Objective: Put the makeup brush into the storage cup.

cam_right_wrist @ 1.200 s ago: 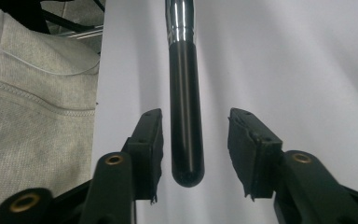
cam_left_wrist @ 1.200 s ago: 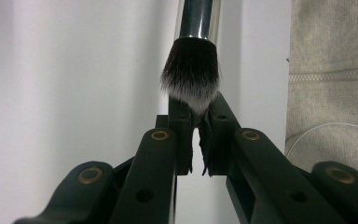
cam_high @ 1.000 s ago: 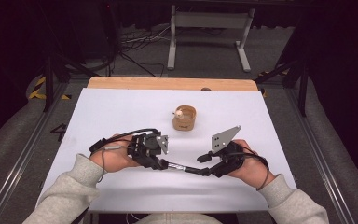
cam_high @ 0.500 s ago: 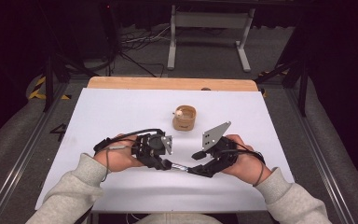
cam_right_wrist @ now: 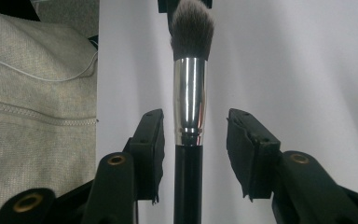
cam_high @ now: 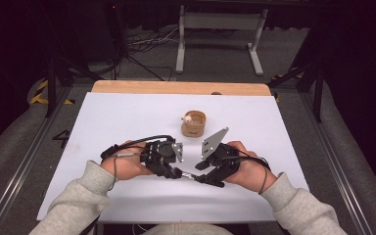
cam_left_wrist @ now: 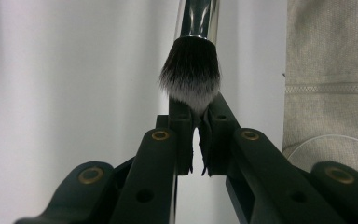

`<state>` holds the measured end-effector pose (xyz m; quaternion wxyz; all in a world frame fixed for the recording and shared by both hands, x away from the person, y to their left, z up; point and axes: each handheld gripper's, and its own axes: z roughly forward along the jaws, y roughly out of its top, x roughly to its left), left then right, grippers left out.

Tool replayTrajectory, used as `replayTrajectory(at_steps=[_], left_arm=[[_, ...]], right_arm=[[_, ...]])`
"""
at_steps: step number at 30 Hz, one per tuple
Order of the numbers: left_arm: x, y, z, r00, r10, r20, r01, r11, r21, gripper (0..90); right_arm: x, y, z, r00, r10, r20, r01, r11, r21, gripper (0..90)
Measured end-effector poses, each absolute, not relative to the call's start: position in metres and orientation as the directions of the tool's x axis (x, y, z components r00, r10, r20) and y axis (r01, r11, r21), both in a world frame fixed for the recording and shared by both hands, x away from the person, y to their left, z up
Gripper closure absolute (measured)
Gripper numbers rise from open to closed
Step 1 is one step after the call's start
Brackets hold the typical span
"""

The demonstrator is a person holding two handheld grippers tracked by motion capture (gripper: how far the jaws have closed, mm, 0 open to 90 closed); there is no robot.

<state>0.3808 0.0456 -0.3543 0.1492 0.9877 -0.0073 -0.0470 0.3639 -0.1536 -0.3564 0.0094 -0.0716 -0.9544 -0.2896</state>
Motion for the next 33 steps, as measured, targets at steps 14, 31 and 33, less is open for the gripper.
replayTrajectory(at_steps=[14,31,33], left_arm=[[0.382,0.044,-0.355,0.995,-0.034,-0.090,-0.006,-0.955,0.297,84.5],[0.382,0.044,-0.354,0.996,-0.038,-0.083,-0.012,-0.954,0.299,84.7],[0.381,0.045,-0.353,0.995,-0.039,-0.087,-0.011,-0.954,0.300,84.8]], right_arm=[[0.364,-0.137,-0.368,-0.989,0.129,0.072,0.148,0.874,0.463,58.4],[0.366,-0.132,-0.375,-0.988,0.140,0.067,0.155,0.902,0.404,64.6],[0.367,-0.131,-0.376,-0.990,0.124,0.068,0.141,0.904,0.404,67.8]])
